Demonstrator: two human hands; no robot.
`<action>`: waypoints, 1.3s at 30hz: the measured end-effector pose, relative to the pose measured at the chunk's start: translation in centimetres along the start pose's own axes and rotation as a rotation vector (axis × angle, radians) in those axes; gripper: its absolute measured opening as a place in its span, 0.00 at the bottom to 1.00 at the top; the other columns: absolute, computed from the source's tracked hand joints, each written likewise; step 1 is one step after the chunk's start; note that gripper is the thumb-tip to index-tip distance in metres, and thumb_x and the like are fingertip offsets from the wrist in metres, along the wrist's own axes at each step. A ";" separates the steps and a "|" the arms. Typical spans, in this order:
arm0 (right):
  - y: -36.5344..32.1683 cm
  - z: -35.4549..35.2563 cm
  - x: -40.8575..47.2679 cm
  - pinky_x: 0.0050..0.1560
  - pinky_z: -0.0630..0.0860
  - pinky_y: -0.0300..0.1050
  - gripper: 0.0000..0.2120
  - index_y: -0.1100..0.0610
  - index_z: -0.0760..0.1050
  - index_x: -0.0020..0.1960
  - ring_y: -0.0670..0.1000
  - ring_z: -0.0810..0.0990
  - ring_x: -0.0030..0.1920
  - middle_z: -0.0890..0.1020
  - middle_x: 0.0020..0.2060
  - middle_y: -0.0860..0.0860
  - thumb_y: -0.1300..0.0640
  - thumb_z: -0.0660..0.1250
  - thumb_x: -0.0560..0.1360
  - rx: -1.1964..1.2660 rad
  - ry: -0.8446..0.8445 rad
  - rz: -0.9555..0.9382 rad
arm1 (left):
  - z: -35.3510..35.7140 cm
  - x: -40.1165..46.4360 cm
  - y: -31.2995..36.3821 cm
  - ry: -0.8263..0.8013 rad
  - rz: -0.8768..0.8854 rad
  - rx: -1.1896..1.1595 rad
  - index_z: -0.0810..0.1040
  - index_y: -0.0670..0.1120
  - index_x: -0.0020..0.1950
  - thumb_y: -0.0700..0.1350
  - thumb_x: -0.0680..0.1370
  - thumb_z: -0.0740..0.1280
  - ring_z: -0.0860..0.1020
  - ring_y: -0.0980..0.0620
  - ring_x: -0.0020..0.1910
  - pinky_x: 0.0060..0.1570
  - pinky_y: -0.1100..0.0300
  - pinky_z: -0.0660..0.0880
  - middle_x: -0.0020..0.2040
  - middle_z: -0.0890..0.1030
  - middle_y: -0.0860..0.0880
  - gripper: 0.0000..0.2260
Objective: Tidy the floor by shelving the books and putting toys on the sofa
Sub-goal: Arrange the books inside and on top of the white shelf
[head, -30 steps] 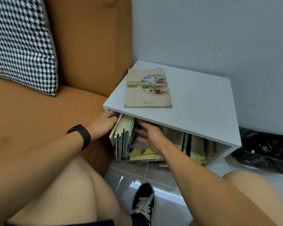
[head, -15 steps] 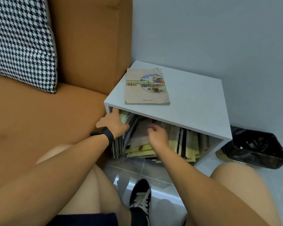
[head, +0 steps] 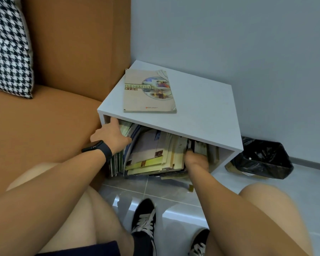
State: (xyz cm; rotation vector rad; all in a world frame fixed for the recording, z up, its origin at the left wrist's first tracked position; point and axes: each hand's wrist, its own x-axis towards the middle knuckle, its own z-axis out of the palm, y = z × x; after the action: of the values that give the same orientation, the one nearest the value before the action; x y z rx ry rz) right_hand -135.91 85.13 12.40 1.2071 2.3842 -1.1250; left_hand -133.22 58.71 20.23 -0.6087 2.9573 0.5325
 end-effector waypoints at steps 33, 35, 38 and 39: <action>-3.5 5.4 -0.3 0.73 0.68 0.60 0.31 0.48 0.64 0.78 0.58 0.68 0.73 0.69 0.75 0.51 0.36 0.61 0.80 0.306 -0.549 -0.211 | 0.9 0.9 -0.1 -0.122 -0.037 -0.419 0.74 0.50 0.60 0.59 0.65 0.78 0.80 0.46 0.50 0.54 0.50 0.79 0.52 0.81 0.51 0.28; -3.8 5.6 -0.6 0.73 0.68 0.60 0.31 0.45 0.63 0.78 0.58 0.68 0.73 0.68 0.75 0.51 0.34 0.59 0.79 0.267 -0.560 -0.250 | 0.5 1.6 -0.7 -0.116 -0.069 -0.492 0.76 0.51 0.56 0.61 0.62 0.77 0.81 0.47 0.48 0.53 0.49 0.80 0.50 0.82 0.51 0.28; -4.3 6.4 -1.4 0.75 0.64 0.61 0.32 0.43 0.57 0.80 0.59 0.64 0.77 0.63 0.79 0.51 0.32 0.55 0.80 0.185 -0.599 -0.312 | -0.2 2.3 -1.5 -0.112 -0.084 -0.486 0.75 0.50 0.59 0.60 0.63 0.75 0.81 0.47 0.50 0.54 0.48 0.80 0.54 0.82 0.49 0.29; -4.5 6.6 -1.7 0.76 0.62 0.61 0.33 0.42 0.55 0.81 0.59 0.62 0.78 0.60 0.80 0.51 0.31 0.54 0.80 0.161 -0.600 -0.327 | -0.2 2.2 -1.6 -0.107 -0.066 -0.420 0.73 0.49 0.62 0.59 0.67 0.75 0.80 0.45 0.51 0.53 0.49 0.80 0.55 0.81 0.48 0.28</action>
State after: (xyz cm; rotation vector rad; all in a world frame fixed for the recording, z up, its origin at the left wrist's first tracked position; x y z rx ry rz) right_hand -139.09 77.75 11.18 0.4165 2.0775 -1.5366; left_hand -134.63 56.40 19.61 -0.6802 2.7250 1.1542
